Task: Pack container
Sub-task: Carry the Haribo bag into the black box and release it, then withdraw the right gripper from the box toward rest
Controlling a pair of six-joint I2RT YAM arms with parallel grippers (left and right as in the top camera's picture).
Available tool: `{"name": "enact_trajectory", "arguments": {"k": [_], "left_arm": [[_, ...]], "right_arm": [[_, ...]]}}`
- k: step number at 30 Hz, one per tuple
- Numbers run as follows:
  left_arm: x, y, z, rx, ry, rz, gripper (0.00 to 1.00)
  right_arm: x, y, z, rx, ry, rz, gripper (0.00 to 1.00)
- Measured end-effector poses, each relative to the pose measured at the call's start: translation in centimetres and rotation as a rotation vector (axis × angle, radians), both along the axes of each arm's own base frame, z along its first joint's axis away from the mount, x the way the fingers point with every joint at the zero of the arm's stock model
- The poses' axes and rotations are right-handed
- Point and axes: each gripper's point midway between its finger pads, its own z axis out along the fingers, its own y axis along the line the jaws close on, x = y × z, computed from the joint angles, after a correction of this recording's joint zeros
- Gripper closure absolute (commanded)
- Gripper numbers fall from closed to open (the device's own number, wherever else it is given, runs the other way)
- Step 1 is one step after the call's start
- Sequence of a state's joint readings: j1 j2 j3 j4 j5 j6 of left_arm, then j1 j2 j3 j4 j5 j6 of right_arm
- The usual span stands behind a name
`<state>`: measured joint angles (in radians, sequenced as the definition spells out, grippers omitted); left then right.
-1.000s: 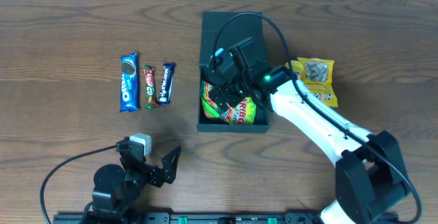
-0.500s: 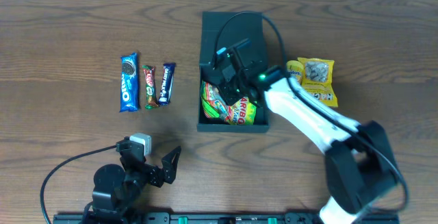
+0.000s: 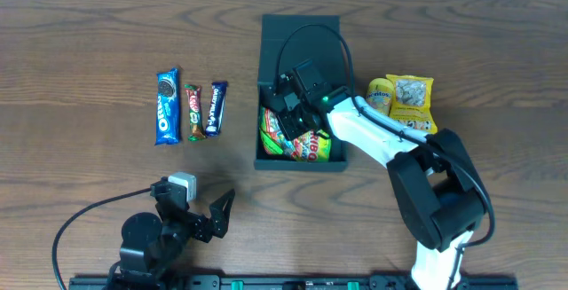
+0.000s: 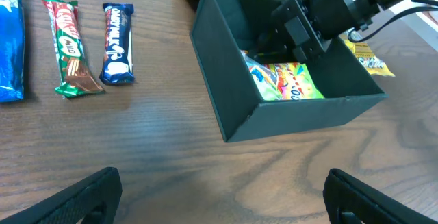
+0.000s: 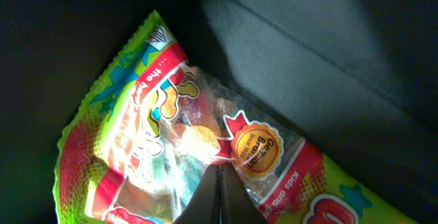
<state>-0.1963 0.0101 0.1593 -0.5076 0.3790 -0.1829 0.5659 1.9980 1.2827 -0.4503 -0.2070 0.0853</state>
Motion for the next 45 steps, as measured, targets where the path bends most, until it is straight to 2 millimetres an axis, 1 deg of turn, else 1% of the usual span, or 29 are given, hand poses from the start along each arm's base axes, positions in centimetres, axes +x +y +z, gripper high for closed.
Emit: {"name": "enact_trajectory", "arguments": {"k": [8,11,13,15,16,18,19,20,23,25,26,27,30,34,37,41,45], "left_arm": [[0.0,0.0,0.0,0.000,0.000,0.000,0.05],[0.0,0.0,0.0,0.000,0.000,0.000,0.05],[0.0,0.0,0.0,0.000,0.000,0.000,0.05],[0.0,0.0,0.0,0.000,0.000,0.000,0.05],[0.0,0.0,0.0,0.000,0.000,0.000,0.05],[0.0,0.0,0.0,0.000,0.000,0.000,0.05],[0.0,0.0,0.0,0.000,0.000,0.000,0.05],[0.0,0.0,0.0,0.000,0.000,0.000,0.05],[0.0,0.0,0.0,0.000,0.000,0.000,0.05],[0.0,0.0,0.0,0.000,0.000,0.000,0.05],[0.0,0.0,0.0,0.000,0.000,0.000,0.05],[0.0,0.0,0.0,0.000,0.000,0.000,0.05],[0.0,0.0,0.0,0.000,-0.002,0.000,0.05],[0.1,-0.1,0.2,-0.028,0.006,0.009,0.05],[-0.4,-0.6,0.1,-0.141,0.084,0.026,0.05],[-0.9,-1.6,0.4,-0.288,0.175,0.032,0.05],[-0.5,-2.0,1.6,-0.403,0.188,0.052,0.05]], "right_arm": [[-1.0,-0.4,-0.1,-0.014,0.046,0.003,0.99],[-1.2,-0.5,0.5,-0.011,0.044,0.003,0.99],[-1.3,-0.5,1.6,0.001,0.030,0.005,0.99],[-1.3,-0.4,4.0,0.030,-0.009,0.006,0.99],[-1.3,-0.4,5.6,0.046,-0.035,0.007,0.99],[-1.6,-0.6,9.1,0.083,-0.090,0.006,0.99],[-1.9,-0.8,11.3,0.106,-0.124,0.006,0.99],[-2.5,-1.3,13.5,0.123,-0.151,0.004,0.99],[-4.6,-2.9,18.1,0.159,-0.200,-0.004,0.99],[-6.2,-4.5,20.4,0.170,-0.221,-0.020,0.98],[-6.7,-5.1,21.1,0.171,-0.224,-0.026,0.98],[-7.7,-5.8,21.3,0.157,-0.204,-0.031,0.98],[-10.0,-7.3,21.0,0.120,-0.144,-0.035,0.98],[-12.1,-8.5,20.9,0.089,-0.094,-0.034,0.99],[-13.7,-9.5,20.7,0.084,-0.090,-0.032,0.99],[-15.9,-10.7,19.5,0.113,-0.133,-0.035,0.98],[-18.1,-12.0,18.4,0.140,-0.149,-0.058,0.99]]}}
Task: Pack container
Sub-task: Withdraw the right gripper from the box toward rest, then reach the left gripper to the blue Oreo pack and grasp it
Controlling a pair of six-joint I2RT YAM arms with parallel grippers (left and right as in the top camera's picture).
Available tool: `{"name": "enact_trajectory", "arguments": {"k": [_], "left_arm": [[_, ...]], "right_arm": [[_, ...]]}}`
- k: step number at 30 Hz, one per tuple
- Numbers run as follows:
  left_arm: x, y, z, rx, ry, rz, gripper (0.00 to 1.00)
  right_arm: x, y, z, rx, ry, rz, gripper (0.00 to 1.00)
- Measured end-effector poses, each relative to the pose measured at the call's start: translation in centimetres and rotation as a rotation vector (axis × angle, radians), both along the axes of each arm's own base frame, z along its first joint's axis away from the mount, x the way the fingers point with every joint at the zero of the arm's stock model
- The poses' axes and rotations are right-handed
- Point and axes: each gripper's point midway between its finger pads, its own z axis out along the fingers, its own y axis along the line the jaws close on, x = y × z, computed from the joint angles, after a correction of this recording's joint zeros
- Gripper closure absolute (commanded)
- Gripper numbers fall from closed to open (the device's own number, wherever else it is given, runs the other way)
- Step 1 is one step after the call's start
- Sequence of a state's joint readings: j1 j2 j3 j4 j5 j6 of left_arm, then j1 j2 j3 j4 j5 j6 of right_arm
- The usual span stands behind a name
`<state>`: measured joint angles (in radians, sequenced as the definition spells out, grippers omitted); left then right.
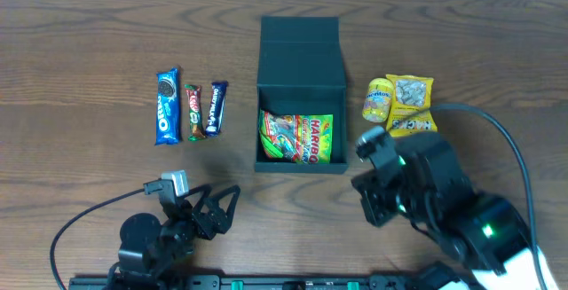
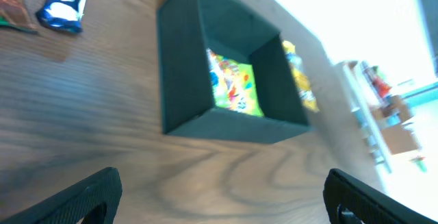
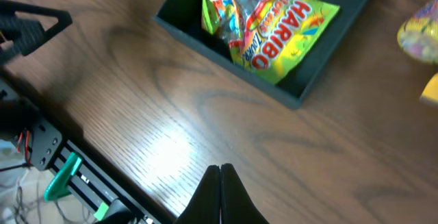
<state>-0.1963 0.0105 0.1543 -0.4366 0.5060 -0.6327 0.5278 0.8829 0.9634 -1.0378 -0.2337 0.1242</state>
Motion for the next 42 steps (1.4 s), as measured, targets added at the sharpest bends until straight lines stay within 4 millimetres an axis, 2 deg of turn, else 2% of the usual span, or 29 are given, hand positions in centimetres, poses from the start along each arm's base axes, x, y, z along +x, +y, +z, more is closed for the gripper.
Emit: {"name": "enact_trajectory", "arguments": {"k": [5,10,16,19,22,24,26,30,32,36,40,41,42], "left_arm": [[1.2,-0.3,4.0,-0.096,-0.139,0.017,0.05],[2.6,1.0,3.8,-0.044,-0.092,0.109,0.04],[5.3,3.7,5.5,0.252,0.004,0.201,0.05],[7.8,5.6,6.6,0.452,0.056,0.249,0.05],[10.2,7.5,6.6,0.631,0.127,0.274,0.05],[11.9,8.7,5.7,0.733,0.188,0.276,0.05],[13.2,10.1,3.9,0.807,0.268,0.277,0.05],[14.2,13.2,-1.1,0.869,0.439,0.264,0.02],[14.5,14.3,-2.9,0.868,0.487,0.246,0.02],[15.1,15.9,-4.9,0.864,0.521,0.219,0.00],[16.1,16.0,-6.4,0.867,0.512,0.175,0.00],[16.3,15.9,-6.8,0.866,0.511,0.158,0.00],[16.4,15.7,-7.2,0.862,0.510,0.142,0.00]], "right_arm": [[-1.3,-0.7,0.3,0.051,-0.025,-0.039,0.98],[-1.4,-0.7,0.7,0.073,-0.029,-0.054,0.98],[-1.4,-0.7,0.5,0.073,-0.020,-0.060,0.98],[-1.4,-0.7,0.5,0.074,-0.020,-0.061,0.99],[-1.4,-0.8,0.4,0.070,-0.022,-0.066,0.98],[-1.3,-0.9,0.4,0.067,-0.024,-0.070,0.98],[-1.3,-0.9,0.4,0.065,-0.026,-0.071,0.98],[-1.2,-1.0,0.4,0.061,-0.028,-0.075,0.98],[-1.2,-1.0,0.4,0.059,-0.030,-0.077,0.98],[-1.1,-1.0,0.4,0.059,-0.035,-0.079,0.98],[-0.7,-0.9,0.8,0.068,-0.053,-0.081,0.99],[-0.7,-0.9,0.8,0.070,-0.055,-0.080,0.97],[-0.6,-0.8,0.9,0.071,-0.058,-0.081,0.79]]}}
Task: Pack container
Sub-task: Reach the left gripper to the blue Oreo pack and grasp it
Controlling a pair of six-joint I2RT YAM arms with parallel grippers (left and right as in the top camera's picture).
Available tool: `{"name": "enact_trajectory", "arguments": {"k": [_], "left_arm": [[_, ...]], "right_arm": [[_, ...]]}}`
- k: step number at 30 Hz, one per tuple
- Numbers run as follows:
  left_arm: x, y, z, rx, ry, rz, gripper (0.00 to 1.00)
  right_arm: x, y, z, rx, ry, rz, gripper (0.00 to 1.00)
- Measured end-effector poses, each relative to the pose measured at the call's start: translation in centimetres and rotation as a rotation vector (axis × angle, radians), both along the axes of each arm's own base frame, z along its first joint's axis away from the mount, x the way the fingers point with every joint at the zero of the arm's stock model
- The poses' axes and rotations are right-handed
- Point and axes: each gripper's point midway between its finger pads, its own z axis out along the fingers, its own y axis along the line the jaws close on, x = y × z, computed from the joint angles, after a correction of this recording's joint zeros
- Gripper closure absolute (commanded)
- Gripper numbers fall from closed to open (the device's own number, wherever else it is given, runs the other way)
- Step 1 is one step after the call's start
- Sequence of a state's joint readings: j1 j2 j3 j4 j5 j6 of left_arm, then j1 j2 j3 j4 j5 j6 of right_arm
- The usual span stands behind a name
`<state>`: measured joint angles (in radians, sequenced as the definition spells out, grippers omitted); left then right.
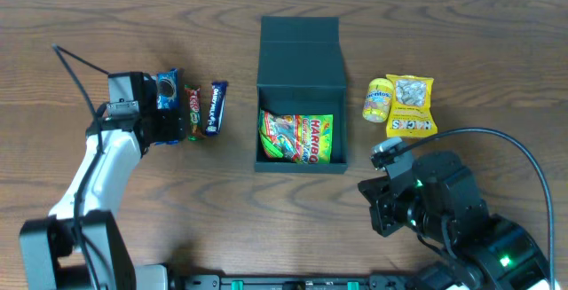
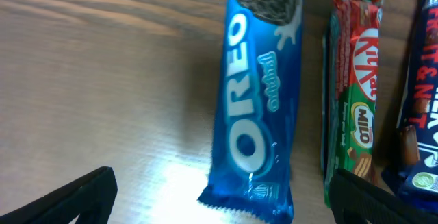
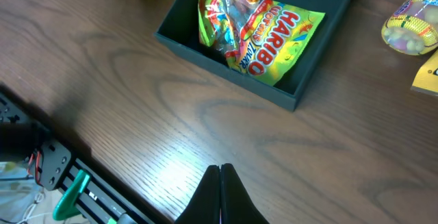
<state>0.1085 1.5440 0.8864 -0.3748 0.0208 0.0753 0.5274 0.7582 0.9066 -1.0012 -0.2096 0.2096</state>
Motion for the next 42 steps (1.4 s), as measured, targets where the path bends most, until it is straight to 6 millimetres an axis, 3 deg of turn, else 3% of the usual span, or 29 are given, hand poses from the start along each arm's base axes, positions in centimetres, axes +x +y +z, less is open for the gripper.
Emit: {"name": "enact_trajectory", "arguments": {"k": [1,2,4,5,8,17,24,34,38,42], "left_arm": [[0.2,-0.1,-0.5,-0.003,0.005,-0.009,0.00],[0.3,-0.2,-0.8,-0.008,0.011,-0.016,0.00],[0.4,-0.4,-1.6,-0.017,0.022,-0.028,0.00],[0.5,-0.4,-1.8,-0.019,0.026,-0.032,0.00],[0.7,-0.5,-2.7,-0.023,0.037,-0.044,0.00],[1.8,-0.7,-3.4,-0.030,0.011,-0.054,0.27],[1.4,-0.7,-4.7,-0.035,0.049,-0.059,0.27],[1.3,-0.7,-4.9,-0.039,0.055,-0.052,0.49],[1.1,-0.8,-5.0,-0.047,0.064,-0.039,0.64],[0.5,-0.9,-4.7,-0.056,0.110,-0.034,0.89]], "right_arm": [[0.0,0.0,0.0,0.005,0.001,-0.004,0.55],[0.1,0.0,0.1,0.006,0.002,-0.008,0.37],[0.1,0.0,0.1,0.006,0.001,-0.007,0.16],[0.1,0.0,0.1,0.006,0.001,-0.007,0.11],[0.1,0.0,0.1,0.007,0.001,-0.007,0.09],[0.2,0.1,0.3,0.012,-0.008,-0.008,0.09],[0.3,0.2,0.3,0.013,-0.010,-0.007,0.09],[0.4,0.1,0.3,0.008,-0.013,-0.013,0.06],[0.9,-0.6,0.2,-0.015,-0.024,-0.054,0.04],[1.6,-1.7,0.0,-0.042,-0.030,-0.139,0.01]]}}
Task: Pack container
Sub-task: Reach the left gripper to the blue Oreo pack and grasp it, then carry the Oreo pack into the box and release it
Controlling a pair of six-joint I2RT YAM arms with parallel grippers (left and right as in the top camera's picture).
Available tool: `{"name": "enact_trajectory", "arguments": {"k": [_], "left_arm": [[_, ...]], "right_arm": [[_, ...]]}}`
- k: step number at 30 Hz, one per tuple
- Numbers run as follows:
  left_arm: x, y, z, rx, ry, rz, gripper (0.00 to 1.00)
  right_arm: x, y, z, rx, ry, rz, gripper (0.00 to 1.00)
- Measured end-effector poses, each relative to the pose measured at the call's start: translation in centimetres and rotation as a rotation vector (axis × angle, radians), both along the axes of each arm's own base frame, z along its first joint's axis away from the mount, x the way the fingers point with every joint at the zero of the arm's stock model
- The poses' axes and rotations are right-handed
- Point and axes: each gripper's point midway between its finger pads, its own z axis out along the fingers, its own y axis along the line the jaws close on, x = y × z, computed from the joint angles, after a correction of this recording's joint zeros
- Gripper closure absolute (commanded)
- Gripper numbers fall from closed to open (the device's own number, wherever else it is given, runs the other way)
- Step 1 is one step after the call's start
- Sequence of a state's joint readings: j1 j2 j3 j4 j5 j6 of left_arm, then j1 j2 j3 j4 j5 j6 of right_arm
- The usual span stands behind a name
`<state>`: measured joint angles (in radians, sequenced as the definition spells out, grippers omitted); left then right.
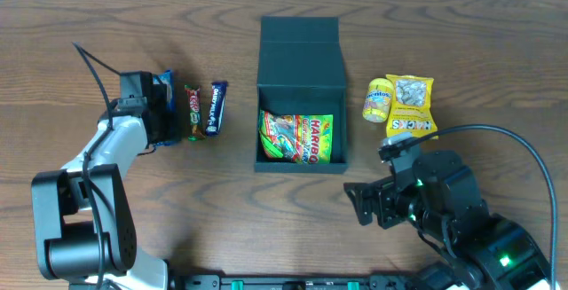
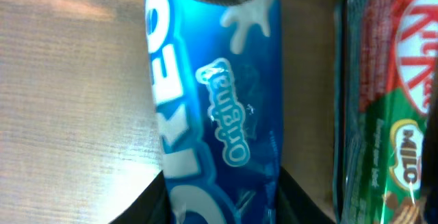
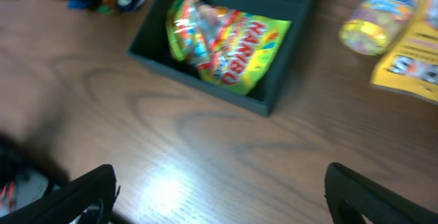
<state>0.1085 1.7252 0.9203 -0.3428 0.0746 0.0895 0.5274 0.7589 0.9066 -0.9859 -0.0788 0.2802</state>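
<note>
A blue Oreo pack (image 2: 212,101) lies on the table at the left, and my left gripper (image 2: 220,198) is shut on its near end, one finger on each side. In the overhead view the left gripper (image 1: 160,113) covers most of the pack (image 1: 164,81). Beside it lie a green-and-red KitKat bar (image 1: 193,111) and a dark blue bar (image 1: 214,108). The dark open box (image 1: 300,42) holds a Haribo bag (image 1: 295,137). My right gripper (image 1: 362,206) is open and empty over the table, in front of the box's right corner.
A yellow jar (image 1: 379,99) and a yellow snack packet (image 1: 411,104) lie to the right of the box. In the right wrist view the box's front wall (image 3: 205,85) is ahead, the Haribo bag (image 3: 229,42) behind it. The table's front edge is near the right arm.
My left gripper was open above the Oreo pack; now it is lower and shut on the pack. My right gripper was shut and is now open, still at the front right.
First my right gripper was shut on the Haribo bag inside the box, with my left open at the front. Then the right was out at the front right, the bag left in the box. Later the left stood open over the Oreo pack, which it now grips.
</note>
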Motion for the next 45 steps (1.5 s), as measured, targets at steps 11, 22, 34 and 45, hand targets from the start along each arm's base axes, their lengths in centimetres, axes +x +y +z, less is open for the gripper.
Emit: {"name": "enact_trajectory", "arguments": {"k": [11,22,34,45], "left_arm": [[1.2,-0.1,8.9,0.002,-0.014,0.000,0.94],[0.0,-14.7,20.3,0.047,-0.346,-0.631,0.94],[-3.4,-26.2,16.0,0.213,-0.365,-1.476,0.94],[1.5,-26.9,9.3,0.400,-0.315,-1.599,0.94]], "right_arm": [[1.1,-5.1,-1.1,-0.005,0.079,-0.347,0.01],[0.1,-10.1,-0.9,0.021,0.085,-0.604,0.01],[-0.3,-10.8,-0.6,0.018,0.069,-0.622,0.01],[-0.2,-10.8,-0.6,0.013,0.063,-0.616,0.01]]}}
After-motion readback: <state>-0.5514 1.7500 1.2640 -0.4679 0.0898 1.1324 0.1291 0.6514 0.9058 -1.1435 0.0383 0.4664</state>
